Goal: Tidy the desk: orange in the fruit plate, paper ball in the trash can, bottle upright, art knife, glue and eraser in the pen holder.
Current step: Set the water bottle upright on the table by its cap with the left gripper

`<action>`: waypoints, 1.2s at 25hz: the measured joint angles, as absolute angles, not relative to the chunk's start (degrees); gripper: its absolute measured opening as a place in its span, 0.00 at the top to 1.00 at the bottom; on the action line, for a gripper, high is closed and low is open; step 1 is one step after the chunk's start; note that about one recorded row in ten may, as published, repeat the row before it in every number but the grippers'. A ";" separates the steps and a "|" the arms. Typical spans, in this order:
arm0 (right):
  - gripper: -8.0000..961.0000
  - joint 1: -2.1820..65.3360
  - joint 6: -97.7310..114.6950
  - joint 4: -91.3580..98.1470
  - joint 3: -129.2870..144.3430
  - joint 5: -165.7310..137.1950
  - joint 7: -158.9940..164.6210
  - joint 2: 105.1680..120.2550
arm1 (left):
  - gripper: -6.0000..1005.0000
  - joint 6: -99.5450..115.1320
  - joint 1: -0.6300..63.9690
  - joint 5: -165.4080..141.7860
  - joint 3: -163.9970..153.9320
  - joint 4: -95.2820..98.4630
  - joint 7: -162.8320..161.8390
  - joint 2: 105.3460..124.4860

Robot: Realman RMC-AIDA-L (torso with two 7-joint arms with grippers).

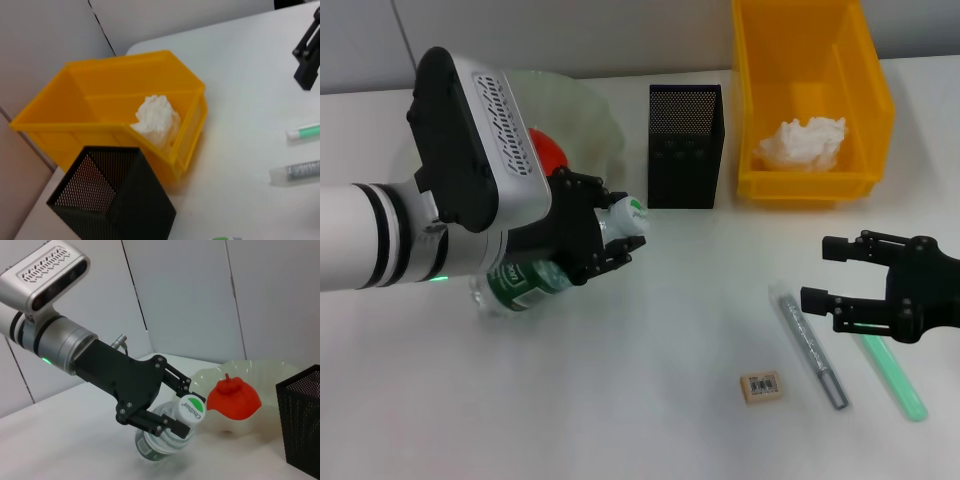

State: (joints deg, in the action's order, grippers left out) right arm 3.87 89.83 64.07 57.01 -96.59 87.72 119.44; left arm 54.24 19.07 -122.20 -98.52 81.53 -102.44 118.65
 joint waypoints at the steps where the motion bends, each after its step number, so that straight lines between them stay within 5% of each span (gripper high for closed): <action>1: 0.18 3.87 89.83 64.07 57.03 -96.59 87.71 119.44 | 0.54 54.26 18.60 -121.66 -98.51 82.24 -102.44 118.65; 30: 0.18 4.62 89.38 63.98 57.17 -96.59 87.37 119.35 | 0.53 55.50 15.14 -109.88 -92.94 86.22 -102.44 118.48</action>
State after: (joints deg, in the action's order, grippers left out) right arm 4.62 89.38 63.98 57.17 -96.59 87.37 119.35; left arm 55.50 15.14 -109.88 -92.94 86.22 -102.44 118.48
